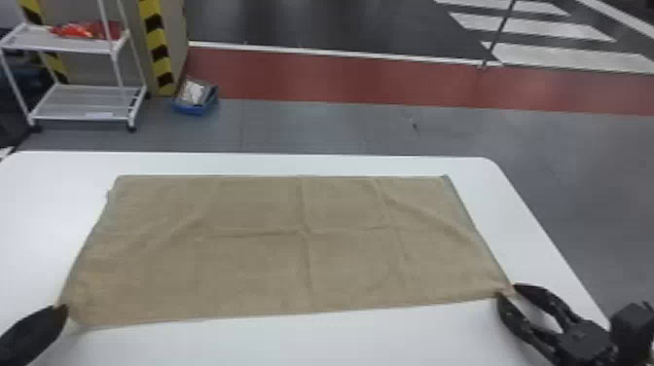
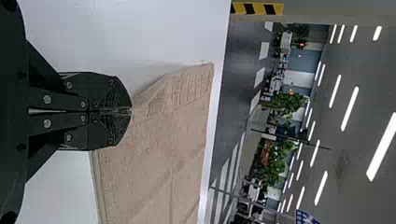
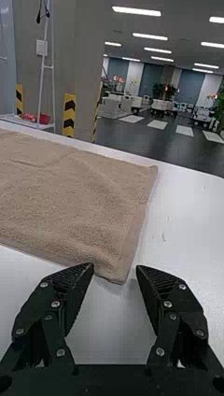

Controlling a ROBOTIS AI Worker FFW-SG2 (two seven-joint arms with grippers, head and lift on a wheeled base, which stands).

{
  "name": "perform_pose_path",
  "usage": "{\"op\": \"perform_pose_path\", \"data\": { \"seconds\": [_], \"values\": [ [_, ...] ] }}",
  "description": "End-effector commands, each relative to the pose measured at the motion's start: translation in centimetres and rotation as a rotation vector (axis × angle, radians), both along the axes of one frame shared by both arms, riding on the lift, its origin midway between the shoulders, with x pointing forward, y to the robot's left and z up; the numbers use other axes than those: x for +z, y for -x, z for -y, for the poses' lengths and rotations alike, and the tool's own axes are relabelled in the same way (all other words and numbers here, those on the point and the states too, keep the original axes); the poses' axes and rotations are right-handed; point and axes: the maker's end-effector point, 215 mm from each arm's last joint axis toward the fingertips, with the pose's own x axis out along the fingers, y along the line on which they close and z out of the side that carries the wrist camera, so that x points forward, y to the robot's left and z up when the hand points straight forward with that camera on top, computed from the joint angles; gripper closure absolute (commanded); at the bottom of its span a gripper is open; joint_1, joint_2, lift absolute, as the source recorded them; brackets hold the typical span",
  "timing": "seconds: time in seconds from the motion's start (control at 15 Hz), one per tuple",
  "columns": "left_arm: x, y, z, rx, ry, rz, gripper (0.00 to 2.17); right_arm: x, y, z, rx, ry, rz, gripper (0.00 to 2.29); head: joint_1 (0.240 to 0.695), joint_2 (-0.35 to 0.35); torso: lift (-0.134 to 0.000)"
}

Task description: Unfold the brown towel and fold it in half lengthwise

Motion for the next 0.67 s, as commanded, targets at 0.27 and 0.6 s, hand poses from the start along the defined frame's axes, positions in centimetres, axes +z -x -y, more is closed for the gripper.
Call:
{"op": "perform_pose_path", "data": {
  "seconds": [0.27,0.6],
  "values": [
    [3.5,-0.3,0.4,0.026,-0.037,0.048,1.42,2.6,-0.2,-0.7,0.007,-0.006,0.036,1.33,0.695,-0.146,-0.125],
    [7.5,0.3,2.0,0.003,-0.050,0.017,1.42,7.7,0.1,-0.3,0.006,0.019,0.049,1.33,0.695,-0.165,-0.125]
  ]
}}
